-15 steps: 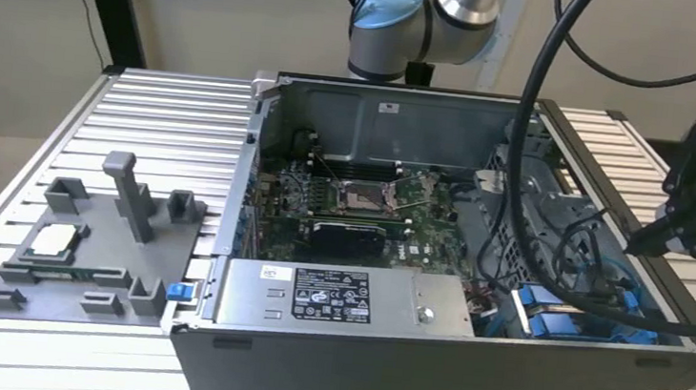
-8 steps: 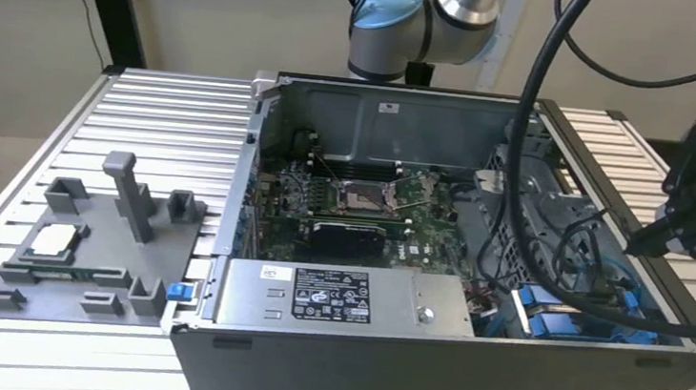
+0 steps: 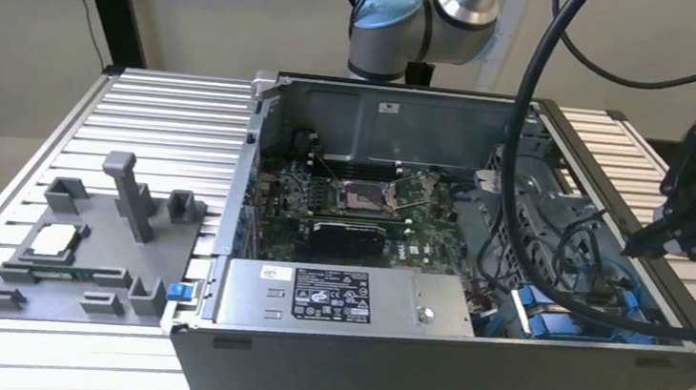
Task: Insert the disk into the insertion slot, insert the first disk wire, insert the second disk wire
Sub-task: 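Insert the second disk wire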
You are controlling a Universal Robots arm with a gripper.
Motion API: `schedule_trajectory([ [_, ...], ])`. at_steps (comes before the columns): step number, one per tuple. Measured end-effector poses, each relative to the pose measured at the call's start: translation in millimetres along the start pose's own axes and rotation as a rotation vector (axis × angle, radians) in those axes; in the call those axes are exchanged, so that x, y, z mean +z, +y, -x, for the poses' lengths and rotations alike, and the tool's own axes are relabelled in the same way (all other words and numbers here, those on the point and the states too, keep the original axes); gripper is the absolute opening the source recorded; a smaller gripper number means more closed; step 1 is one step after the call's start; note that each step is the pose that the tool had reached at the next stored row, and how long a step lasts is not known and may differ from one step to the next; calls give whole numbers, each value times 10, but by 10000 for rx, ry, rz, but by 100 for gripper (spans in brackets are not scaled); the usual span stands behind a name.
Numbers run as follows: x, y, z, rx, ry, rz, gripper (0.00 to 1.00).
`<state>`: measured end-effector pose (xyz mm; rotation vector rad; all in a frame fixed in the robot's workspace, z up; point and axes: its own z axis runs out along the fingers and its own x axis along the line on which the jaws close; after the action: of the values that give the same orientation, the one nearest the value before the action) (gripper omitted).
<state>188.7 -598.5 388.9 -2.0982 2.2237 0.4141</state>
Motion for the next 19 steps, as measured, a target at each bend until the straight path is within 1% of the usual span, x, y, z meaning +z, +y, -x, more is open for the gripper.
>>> schedule_trajectory([
  [6,0,1,-1,0,3,0,0],
  [7,2,2,-2,4,32,-2,0],
  [11,23,31,-8,41,282,-22,0],
  [13,38,79,-13,54,375,-32,0],
  [17,65,204,-25,71,523,-62,0],
  [19,79,260,-31,83,620,-78,0],
])
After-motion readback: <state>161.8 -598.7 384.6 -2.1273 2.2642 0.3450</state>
